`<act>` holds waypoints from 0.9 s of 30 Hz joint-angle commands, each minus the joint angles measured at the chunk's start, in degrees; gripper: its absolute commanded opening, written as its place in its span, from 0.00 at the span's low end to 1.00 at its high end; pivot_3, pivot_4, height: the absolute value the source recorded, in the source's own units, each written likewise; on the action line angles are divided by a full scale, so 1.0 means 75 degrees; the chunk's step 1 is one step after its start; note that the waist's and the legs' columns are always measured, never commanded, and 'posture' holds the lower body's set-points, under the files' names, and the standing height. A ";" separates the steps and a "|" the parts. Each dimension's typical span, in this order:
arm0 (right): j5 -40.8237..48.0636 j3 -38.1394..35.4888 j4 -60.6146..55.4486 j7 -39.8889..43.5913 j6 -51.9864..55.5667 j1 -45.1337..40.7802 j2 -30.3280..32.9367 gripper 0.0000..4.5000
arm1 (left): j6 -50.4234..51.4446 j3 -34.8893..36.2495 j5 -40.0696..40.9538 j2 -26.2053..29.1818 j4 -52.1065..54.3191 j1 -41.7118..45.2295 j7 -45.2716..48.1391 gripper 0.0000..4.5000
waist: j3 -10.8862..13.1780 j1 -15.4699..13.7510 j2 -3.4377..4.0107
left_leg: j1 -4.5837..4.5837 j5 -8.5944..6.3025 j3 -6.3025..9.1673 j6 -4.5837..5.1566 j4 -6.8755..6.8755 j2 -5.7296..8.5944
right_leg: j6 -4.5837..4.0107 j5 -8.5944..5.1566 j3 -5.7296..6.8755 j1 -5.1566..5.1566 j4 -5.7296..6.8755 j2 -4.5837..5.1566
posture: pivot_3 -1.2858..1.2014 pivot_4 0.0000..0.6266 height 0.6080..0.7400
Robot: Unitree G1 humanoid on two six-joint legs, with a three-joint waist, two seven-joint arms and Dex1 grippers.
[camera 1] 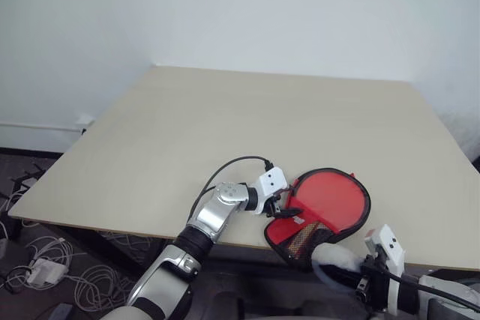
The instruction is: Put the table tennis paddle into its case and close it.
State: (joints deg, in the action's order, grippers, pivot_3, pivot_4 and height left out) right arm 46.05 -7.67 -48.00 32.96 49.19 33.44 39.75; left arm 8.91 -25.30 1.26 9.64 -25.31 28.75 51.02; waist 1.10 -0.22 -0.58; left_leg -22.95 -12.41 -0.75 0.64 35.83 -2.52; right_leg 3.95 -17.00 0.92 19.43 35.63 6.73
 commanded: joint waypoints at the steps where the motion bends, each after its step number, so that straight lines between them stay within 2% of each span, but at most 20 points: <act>1: 0.0455 0.0299 -0.0904 0.0079 0.0043 0.0431 0.0070 0.13 | 0.0573 -0.0141 -0.0493 0.0285 -0.0738 -0.0261 -0.0191 0.78 | 0.0000 0.0000 -0.0005 | 0.0001 -0.0001 0.0001 0.0000 -0.0001 -0.0001 | 0.0000 0.0000 0.0000 0.0000 0.0000 0.0001 | 0.52 0.00 1.00; 6: 0.0453 0.0352 -0.1202 -0.0058 -0.0237 0.0811 -0.0071 0.13 | 0.0582 -0.0129 -0.0493 0.0296 -0.0755 -0.0242 -0.0176 0.78 | 0.0001 0.0000 -0.0017 | 0.0002 -0.0005 0.0002 -0.0002 -0.0007 -0.0011 | 0.0002 -0.0001 -0.0001 0.0002 -0.0005 0.0005 | 0.52 0.00 1.00; 13: 0.0702 -0.0467 -0.0951 0.0691 -0.1050 0.1405 -0.0031 0.13 | 0.0534 -0.0135 -0.0507 0.0303 -0.0812 -0.0189 -0.0168 0.78 | 0.0003 -0.0001 -0.0027 | -0.0001 -0.0013 -0.0001 0.0003 -0.0010 -0.0015 | 0.0007 -0.0004 -0.0001 0.0003 -0.0019 0.0010 | 0.52 0.00 1.00; 21: 0.0969 -0.0936 -0.0605 0.0808 -0.1679 0.1696 -0.0483 0.75 | 0.0520 -0.0135 -0.0501 0.0269 -0.0858 -0.0162 -0.0171 0.78 | 0.0006 -0.0001 -0.0031 | -0.0004 -0.0020 -0.0003 0.0006 -0.0017 -0.0019 | 0.0009 -0.0004 -0.0001 0.0001 -0.0039 0.0013 | 0.52 0.00 1.00; 24: 0.0521 -0.0951 -0.0400 0.0733 -0.2013 0.1667 -0.0673 0.98 | 0.0525 -0.0129 -0.0501 0.0258 -0.0872 -0.0160 -0.0172 0.78 | 0.0007 0.0001 -0.0032 | -0.0003 -0.0020 -0.0003 0.0007 -0.0018 -0.0027 | 0.0009 -0.0004 -0.0001 0.0001 -0.0046 0.0017 | 0.52 0.00 1.00; 27: 0.0348 -0.0956 -0.0198 0.0818 -0.2356 0.1686 -0.0901 0.98 | 0.0505 -0.0134 -0.0508 0.0264 -0.0875 -0.0159 -0.0172 0.78 | 0.0008 0.0003 -0.0030 | -0.0003 -0.0021 -0.0004 0.0007 -0.0031 -0.0044 | 0.0009 -0.0003 0.0003 0.0000 -0.0076 0.0018 | 0.52 0.00 1.00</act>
State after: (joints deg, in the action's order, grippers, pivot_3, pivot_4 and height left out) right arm 49.16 -13.75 -49.38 38.22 34.20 46.20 33.77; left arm 9.34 -25.00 1.33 9.64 -26.11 29.51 51.17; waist 1.16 -0.20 -0.80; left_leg -22.97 -12.56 -0.79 0.69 35.57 -2.86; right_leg 4.01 -17.02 0.94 19.44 35.00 6.87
